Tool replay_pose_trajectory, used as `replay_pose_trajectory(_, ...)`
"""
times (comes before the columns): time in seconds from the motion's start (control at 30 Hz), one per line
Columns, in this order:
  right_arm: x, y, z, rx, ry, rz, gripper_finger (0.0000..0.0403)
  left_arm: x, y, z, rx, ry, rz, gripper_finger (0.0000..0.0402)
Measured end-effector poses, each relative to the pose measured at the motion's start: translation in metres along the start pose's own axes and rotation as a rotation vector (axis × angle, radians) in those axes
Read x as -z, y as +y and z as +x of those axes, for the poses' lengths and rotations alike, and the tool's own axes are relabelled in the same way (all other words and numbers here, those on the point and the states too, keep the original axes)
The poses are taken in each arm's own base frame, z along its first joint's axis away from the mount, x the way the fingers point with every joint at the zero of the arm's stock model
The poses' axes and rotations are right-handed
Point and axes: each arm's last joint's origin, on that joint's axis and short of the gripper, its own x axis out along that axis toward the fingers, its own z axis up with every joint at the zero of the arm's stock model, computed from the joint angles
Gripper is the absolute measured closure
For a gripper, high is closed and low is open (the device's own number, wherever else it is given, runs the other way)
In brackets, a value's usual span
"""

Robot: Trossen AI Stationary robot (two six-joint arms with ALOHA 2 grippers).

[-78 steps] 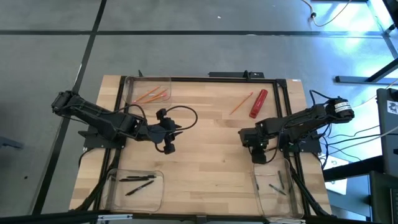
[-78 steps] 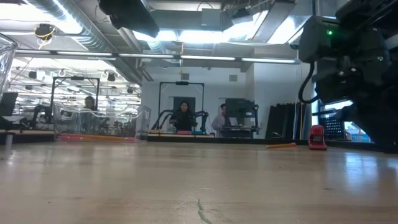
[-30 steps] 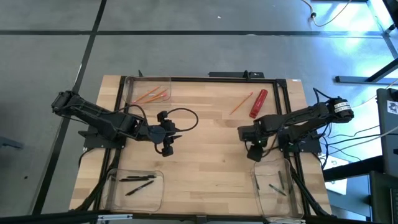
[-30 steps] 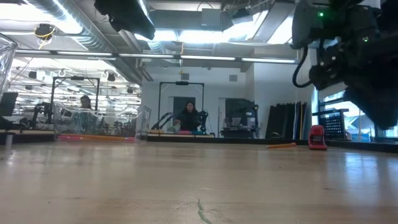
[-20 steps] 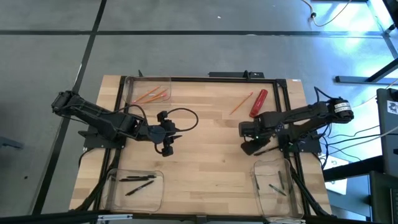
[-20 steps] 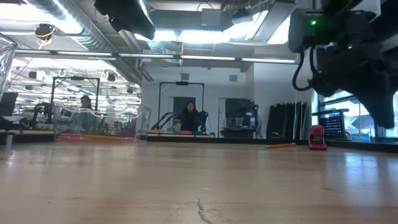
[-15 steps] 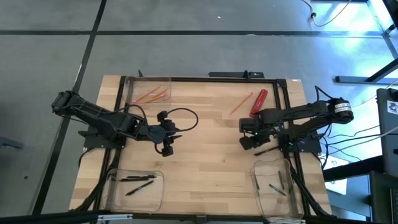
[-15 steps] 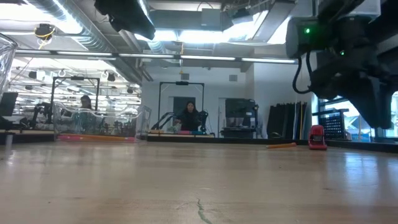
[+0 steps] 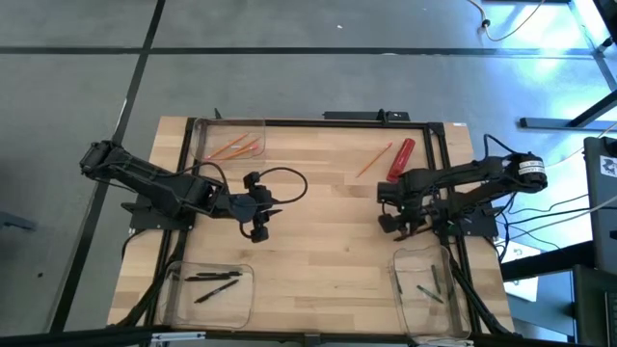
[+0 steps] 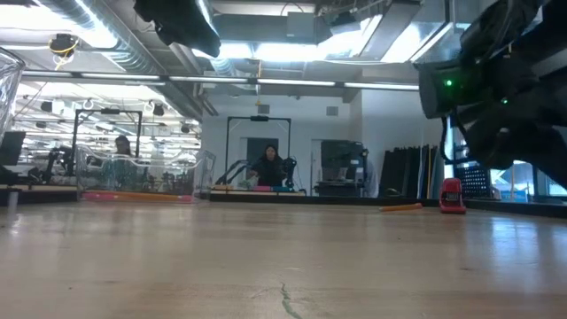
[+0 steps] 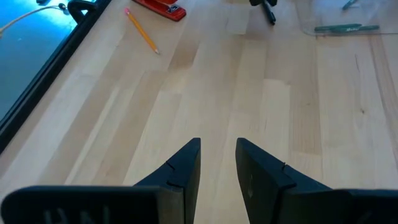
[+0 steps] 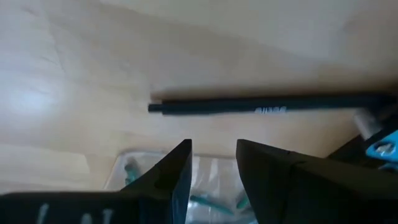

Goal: Sort crayons/erasers/pens/pencils in bins
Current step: Put the black pen into the bottom left transparent bin

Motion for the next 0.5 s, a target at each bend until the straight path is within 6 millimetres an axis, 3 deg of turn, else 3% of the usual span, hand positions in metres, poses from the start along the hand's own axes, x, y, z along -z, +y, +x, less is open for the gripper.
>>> replay_pose_trajectory(0.5, -0.009, -0.016, 0.017, -0.048, 0.102, 0.049, 0.0274, 0.001, 0.000, 0.000, -0.004, 0.012, 0.006, 0.0306)
